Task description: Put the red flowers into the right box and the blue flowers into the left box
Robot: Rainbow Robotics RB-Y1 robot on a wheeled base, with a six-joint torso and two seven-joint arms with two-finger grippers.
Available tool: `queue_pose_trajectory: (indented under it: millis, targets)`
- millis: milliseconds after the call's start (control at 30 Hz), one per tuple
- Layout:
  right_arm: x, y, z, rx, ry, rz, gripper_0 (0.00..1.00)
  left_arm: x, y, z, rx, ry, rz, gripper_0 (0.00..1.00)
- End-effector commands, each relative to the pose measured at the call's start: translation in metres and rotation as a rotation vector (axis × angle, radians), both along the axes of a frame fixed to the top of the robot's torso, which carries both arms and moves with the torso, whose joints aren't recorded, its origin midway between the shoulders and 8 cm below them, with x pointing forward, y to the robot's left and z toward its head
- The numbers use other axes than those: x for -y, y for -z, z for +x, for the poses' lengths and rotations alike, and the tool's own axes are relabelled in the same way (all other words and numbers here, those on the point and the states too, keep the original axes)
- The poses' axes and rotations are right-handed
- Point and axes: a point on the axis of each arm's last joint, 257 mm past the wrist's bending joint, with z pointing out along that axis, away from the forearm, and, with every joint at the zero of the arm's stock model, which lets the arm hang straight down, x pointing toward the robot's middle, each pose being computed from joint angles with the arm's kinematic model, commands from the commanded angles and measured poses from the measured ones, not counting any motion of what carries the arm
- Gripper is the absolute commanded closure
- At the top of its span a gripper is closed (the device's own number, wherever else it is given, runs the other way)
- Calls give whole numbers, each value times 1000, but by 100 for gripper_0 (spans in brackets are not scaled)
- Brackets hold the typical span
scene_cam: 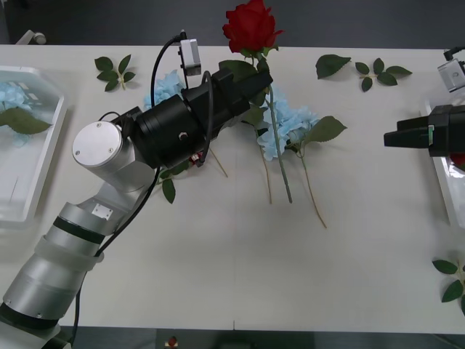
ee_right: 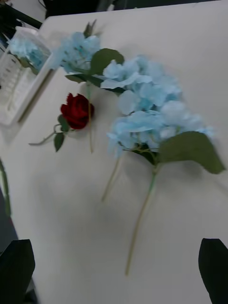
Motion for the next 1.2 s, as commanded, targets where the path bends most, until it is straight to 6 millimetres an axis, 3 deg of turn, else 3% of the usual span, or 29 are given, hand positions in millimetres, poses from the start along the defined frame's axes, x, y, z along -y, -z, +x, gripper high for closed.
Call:
queue_pose_trajectory:
  millis: [33, 267, 467, 800, 1200]
  targets:
    - [-32, -16, -18, 31, -29, 73, 0, 0, -21, 1, 80, -10, 14, 100]
    - [-101, -15, -46, 62, -61, 211, 0, 1, -21, 0, 79, -8, 13, 100]
    - [-139, -12, -53, 105, -101, 270, 0, 1, -20, -1, 80, -3, 18, 100]
    - [-184, -10, -42, 181, -79, 347, 0, 1, -18, -1, 81, -5, 26, 100]
    - [-221, -1, -37, 222, -81, 377, 0, 0, -18, -1, 79, -2, 26, 100]
